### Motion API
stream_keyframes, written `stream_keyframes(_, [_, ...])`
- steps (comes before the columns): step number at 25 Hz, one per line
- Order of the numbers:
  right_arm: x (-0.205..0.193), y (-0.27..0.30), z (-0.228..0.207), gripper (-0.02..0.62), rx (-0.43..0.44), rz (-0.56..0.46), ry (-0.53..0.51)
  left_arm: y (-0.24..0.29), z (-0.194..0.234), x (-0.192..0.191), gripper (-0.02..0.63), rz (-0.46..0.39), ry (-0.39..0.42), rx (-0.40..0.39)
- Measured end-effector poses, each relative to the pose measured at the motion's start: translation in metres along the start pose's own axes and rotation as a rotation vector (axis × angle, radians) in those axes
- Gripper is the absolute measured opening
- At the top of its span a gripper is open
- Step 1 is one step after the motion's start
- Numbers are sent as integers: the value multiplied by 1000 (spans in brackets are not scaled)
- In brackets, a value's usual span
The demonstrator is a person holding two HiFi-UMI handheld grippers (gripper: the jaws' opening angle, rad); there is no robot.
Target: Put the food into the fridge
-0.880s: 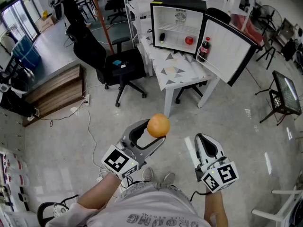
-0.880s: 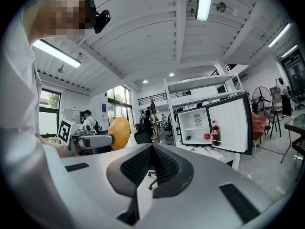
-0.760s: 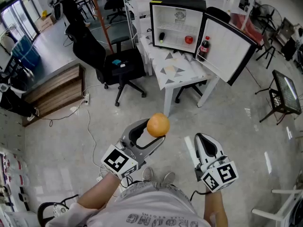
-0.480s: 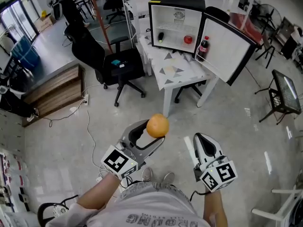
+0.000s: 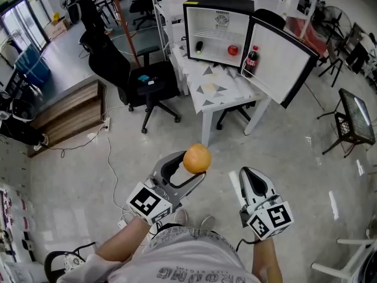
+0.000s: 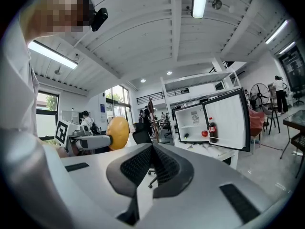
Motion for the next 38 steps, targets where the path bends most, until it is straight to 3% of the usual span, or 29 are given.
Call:
stream_keyframes(20, [1,-42,-32,2,62,-25,-22,20,-54,-1,291,-8,19,57])
stream_keyframes(38, [0,-32,-71,3,42,-16,-25,59,-39,-7,291,-15,13,43])
Point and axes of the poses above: the fingertips, and each gripper's own axes: y forward along the fingers, z to its left, x out of its top, the point moved 4 cm from there along -y, backward along the fingers, and after that the axes turned 2 degrees about z, right-handed, at the moved point
